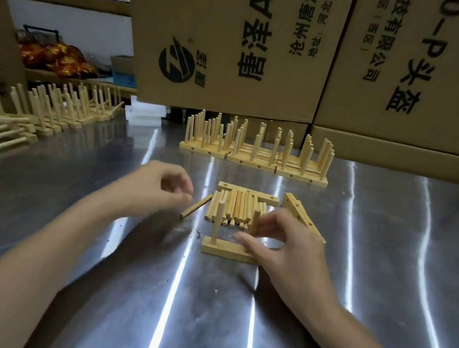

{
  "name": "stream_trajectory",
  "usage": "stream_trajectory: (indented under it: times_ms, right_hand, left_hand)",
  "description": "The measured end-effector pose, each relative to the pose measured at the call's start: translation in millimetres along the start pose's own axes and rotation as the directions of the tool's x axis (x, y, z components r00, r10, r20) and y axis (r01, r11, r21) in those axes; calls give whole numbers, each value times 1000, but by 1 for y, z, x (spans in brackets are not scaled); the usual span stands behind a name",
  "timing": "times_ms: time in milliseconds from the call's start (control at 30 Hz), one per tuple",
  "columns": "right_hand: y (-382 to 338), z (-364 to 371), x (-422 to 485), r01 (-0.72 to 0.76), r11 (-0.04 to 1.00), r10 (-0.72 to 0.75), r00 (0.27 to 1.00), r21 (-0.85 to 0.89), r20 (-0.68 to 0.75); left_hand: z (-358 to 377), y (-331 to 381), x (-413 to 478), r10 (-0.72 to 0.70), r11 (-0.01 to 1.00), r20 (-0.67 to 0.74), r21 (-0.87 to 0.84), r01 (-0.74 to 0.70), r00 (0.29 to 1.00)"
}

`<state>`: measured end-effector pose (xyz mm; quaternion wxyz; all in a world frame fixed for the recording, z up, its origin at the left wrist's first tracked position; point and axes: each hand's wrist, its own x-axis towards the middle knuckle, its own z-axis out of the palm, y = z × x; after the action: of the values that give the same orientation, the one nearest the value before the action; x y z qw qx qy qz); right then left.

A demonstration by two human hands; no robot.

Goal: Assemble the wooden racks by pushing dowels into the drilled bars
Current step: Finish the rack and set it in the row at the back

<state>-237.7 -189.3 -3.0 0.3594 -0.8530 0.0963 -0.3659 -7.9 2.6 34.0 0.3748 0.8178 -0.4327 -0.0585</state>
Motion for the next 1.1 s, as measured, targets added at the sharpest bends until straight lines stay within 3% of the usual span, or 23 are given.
stream_trajectory:
  times_ms: [67, 133, 267, 333, 400, 467, 600, 733, 833, 967, 1100]
  right_hand:
    - [2, -6, 2, 32, 999, -32, 998, 2, -61]
    - [1, -11, 0, 18, 999, -14, 994, 33, -108]
    - [1, -17, 3, 8, 997, 9, 978, 79, -210]
    - [4, -20, 4, -9, 995, 33, 970, 99, -241]
    - [4, -24, 5, -24, 986, 64, 968, 167, -241]
    - [0, -26, 6, -30, 958, 91, 975, 286, -201]
    - [-12, -24, 4, -30, 896, 73, 994, 442, -81]
    - [-25, -23, 4, -91, 780, 62, 996, 620, 69]
    - [-28, -24, 5, -130, 740, 113, 991, 660, 69]
    - [-23, -30, 9, -243, 621, 262, 960, 746, 94]
    - [-15, -37, 14, -277, 578, 314, 944, 767, 105]
  left_hand:
    - [19, -10, 7, -44, 979, -173, 189, 77, 984]
    - [39, -11, 8, -46, 943, -155, 320, 94, 987]
    - [43, -12, 10, -34, 925, -215, 364, 112, 976]
    - [35, -3, 9, 20, 987, -370, 158, 41, 929]
    - [28, 19, 2, 20, 973, -456, -194, -121, 890]
    - [25, 47, -6, 88, 896, -417, -364, -255, 905]
    - [32, 81, -19, 257, 836, -261, -422, -350, 930]
    - [40, 91, -26, 353, 851, -120, -371, -372, 928]
    - [44, 93, -29, 413, 844, -147, -308, -438, 899]
    - [30, 77, -23, 302, 911, -136, -251, -327, 944]
    - [16, 50, -15, 131, 991, 202, -53, -123, 970]
